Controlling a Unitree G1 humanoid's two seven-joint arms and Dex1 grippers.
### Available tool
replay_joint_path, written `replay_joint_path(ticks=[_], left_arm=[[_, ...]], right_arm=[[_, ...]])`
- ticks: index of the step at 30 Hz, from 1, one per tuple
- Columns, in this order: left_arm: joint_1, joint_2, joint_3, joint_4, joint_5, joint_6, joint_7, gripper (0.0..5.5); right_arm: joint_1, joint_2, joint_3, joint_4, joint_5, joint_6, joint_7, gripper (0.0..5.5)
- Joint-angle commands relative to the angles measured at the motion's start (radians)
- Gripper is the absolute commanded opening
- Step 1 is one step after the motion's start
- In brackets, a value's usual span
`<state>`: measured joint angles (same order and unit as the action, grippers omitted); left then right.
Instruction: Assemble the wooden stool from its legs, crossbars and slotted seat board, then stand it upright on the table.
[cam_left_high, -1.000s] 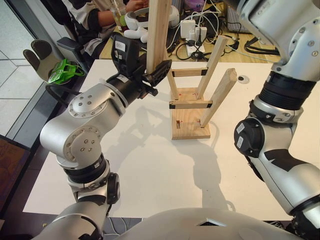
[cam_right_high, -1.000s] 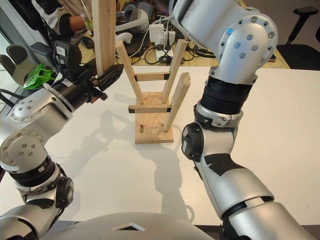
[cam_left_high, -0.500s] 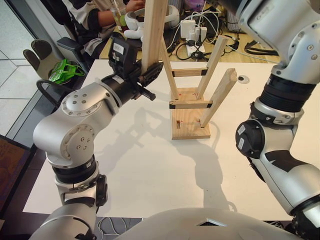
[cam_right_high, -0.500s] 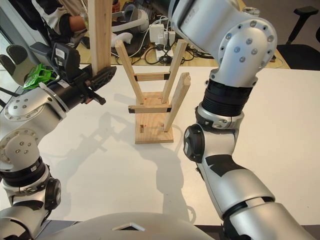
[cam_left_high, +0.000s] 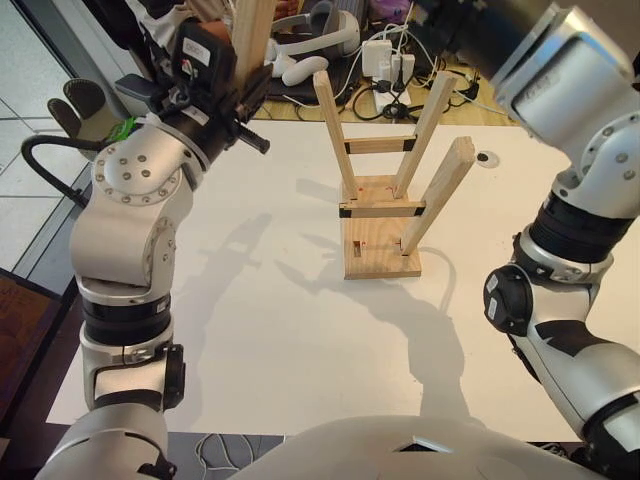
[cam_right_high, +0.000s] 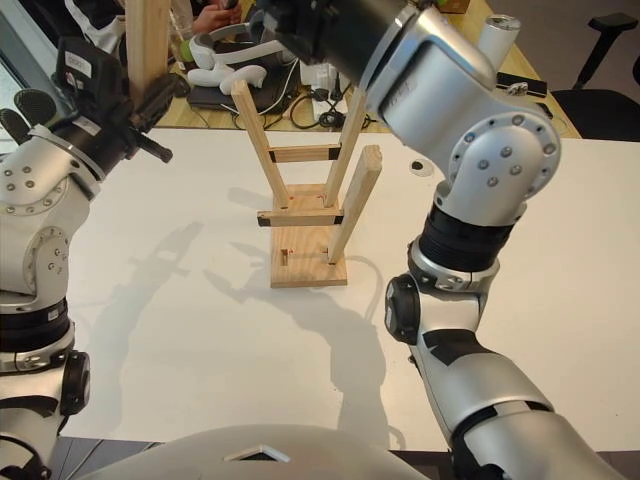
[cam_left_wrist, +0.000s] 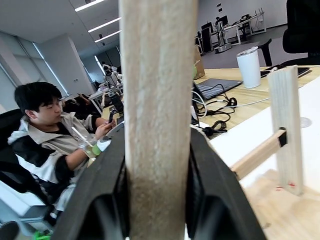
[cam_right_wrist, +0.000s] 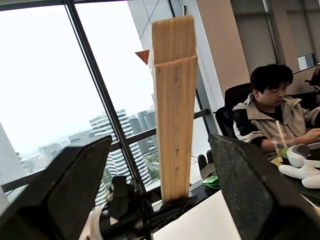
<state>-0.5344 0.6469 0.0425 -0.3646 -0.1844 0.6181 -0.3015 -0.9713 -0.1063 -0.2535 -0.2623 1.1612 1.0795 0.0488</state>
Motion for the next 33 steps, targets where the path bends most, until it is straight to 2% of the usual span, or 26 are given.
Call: replay_joint_path(ticks=[1, 3, 6, 10, 13, 16, 19, 23, 27, 33], left_arm=[[-0.102, 0.184, -0.003, 0.284, 0.301, -0.385, 0.118, 1.03], [-0.177, 0.293, -0.039, 0.444, 0.5, -0.642, 0.256, 1.03], [-0.261, 0.463, -0.182, 0.558, 0.88, -0.967, 0.506, 1.03], [-0.322, 0.529, -0.291, 0.574, 1.191, -1.158, 0.758, 1.03], [-0.358, 0.535, -0.351, 0.544, 1.354, -1.272, 0.908, 1.03], [-0.403, 0.521, -0.398, 0.561, 1.454, -1.358, 1.002, 1.03], [-0.424, 0.515, -0.416, 0.565, 1.512, -1.393, 1.055, 1.03], [-0.49, 0.504, -0.414, 0.552, 1.548, -1.41, 1.085, 1.03], [-0.588, 0.472, -0.414, 0.526, 1.556, -1.43, 1.087, 1.03], [-0.665, 0.404, -0.426, 0.474, 1.542, -1.469, 1.056, 1.03]], right_arm=[[0.087, -0.066, -0.04, -0.03, 0.264, 0.074, 0.009, 3.93], [0.146, -0.131, -0.056, -0.023, 0.411, 0.091, 0.011, 3.93], [0.217, -0.259, -0.06, -0.026, 0.6, 0.11, 0.048, 3.93], [0.211, -0.402, -0.048, -0.041, 0.773, 0.104, 0.127, 3.93], [0.111, -0.471, -0.06, 0.064, 0.81, 0.077, 0.179, 3.93], [-0.005, -0.57, -0.044, 0.16, 0.793, 0.086, 0.257, 3.93], [-0.088, -0.64, -0.007, 0.245, 0.675, 0.122, 0.368, 4.44], [-0.007, -0.726, 0.109, 0.222, 0.429, 0.201, 0.572, 5.18], [0.065, -0.723, 0.153, 0.165, 0.37, 0.249, 0.671, 5.36], [0.091, -0.671, 0.179, 0.117, 0.397, 0.271, 0.69, 5.36]])
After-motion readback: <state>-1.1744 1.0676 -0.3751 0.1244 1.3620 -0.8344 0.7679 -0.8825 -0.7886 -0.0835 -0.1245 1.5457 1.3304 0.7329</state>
